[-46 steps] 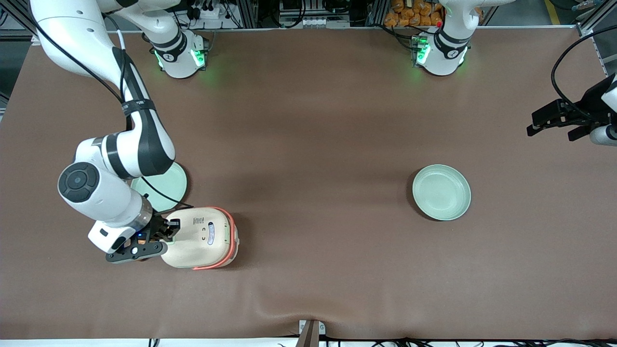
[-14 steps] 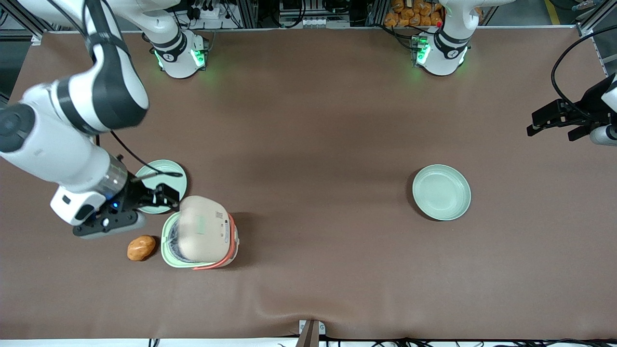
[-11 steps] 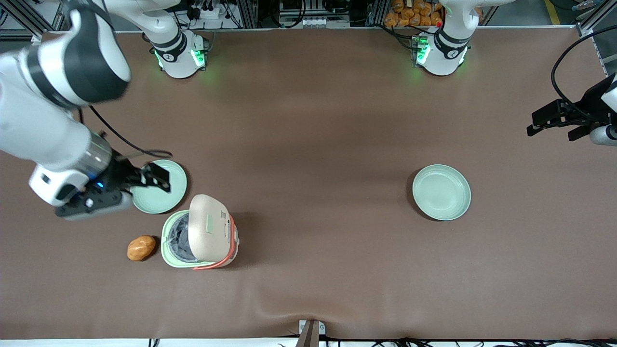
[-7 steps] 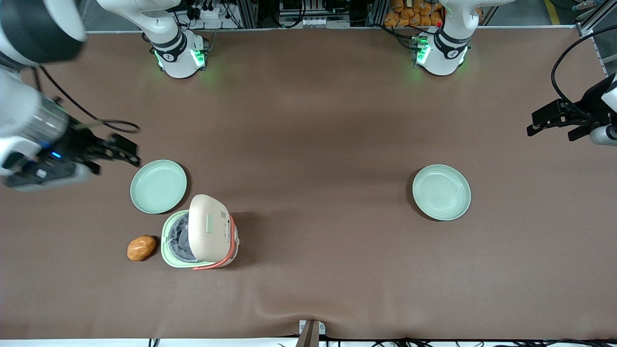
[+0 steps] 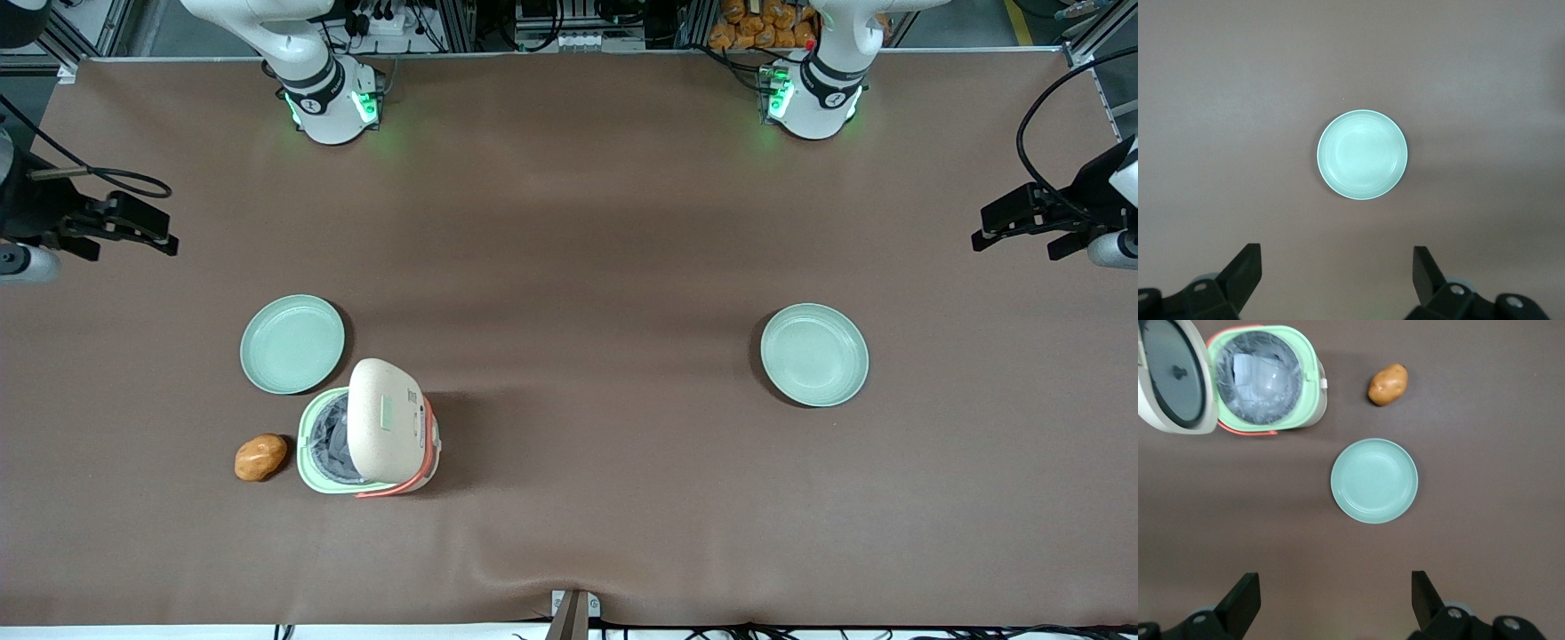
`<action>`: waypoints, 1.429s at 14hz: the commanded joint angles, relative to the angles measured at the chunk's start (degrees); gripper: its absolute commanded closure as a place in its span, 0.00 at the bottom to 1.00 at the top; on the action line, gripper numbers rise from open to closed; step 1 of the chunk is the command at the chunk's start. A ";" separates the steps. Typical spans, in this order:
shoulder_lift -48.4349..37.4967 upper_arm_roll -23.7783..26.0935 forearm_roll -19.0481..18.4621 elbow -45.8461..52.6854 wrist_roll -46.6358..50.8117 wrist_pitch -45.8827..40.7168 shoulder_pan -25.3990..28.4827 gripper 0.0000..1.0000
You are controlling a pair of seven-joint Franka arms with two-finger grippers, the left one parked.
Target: Press rice cooker button with right arm
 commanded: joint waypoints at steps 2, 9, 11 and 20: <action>-2.05 -1.81 -0.97 -2.19 -0.23 -1.54 -0.16 0.00; -1.96 -4.46 -2.82 -2.71 -1.11 -1.71 0.55 0.00; -1.96 -4.46 -2.73 -2.71 -0.67 -1.80 0.55 0.00; -1.88 -4.46 -1.85 -2.54 -0.58 -2.24 0.55 0.00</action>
